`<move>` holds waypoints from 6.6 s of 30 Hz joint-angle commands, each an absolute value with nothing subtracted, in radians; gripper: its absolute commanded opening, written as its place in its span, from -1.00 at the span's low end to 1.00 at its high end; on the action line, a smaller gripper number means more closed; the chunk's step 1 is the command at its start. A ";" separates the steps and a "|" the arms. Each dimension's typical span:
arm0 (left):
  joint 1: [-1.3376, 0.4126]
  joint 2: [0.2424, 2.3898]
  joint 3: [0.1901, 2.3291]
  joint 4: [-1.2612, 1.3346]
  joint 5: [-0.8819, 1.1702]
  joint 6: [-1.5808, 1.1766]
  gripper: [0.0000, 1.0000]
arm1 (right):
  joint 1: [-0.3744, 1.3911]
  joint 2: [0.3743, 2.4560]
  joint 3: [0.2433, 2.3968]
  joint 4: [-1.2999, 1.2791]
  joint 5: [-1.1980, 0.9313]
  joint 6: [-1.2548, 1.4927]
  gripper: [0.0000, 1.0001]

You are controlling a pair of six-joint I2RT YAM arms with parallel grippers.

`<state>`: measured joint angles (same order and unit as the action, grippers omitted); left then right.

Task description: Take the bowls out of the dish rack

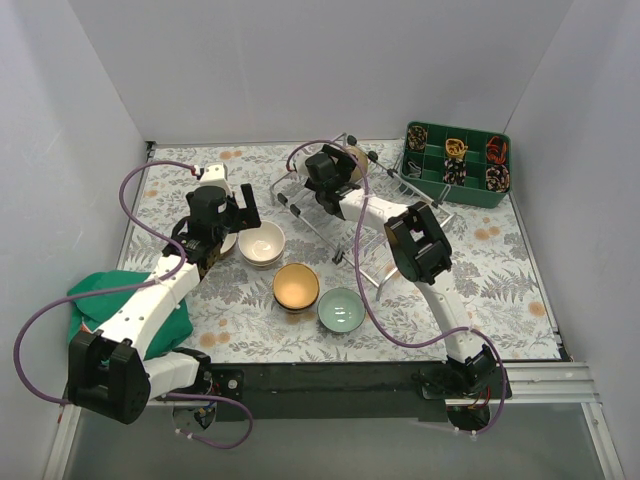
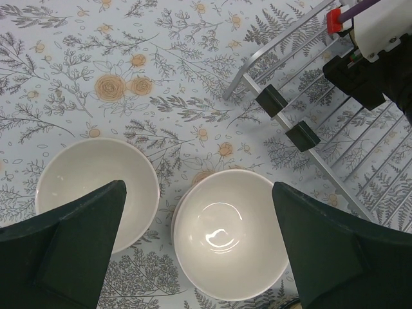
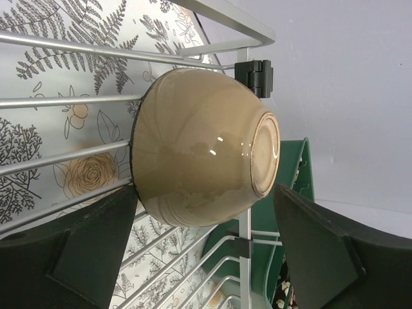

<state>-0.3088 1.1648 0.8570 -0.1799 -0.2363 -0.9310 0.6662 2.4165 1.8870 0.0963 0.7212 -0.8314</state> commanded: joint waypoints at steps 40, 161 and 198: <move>-0.302 1.163 0.856 -0.183 -0.212 -0.920 0.96 | 0.649 2.123 1.692 -0.093 0.603 -0.652 -0.07; -0.302 1.172 0.861 -0.193 -0.164 -0.910 0.96 | 0.696 2.430 1.832 -0.147 0.755 -0.761 0.87; -0.302 1.147 0.861 -0.193 -0.170 -0.913 0.96 | 0.732 2.073 1.746 -0.204 0.793 -0.668 -0.44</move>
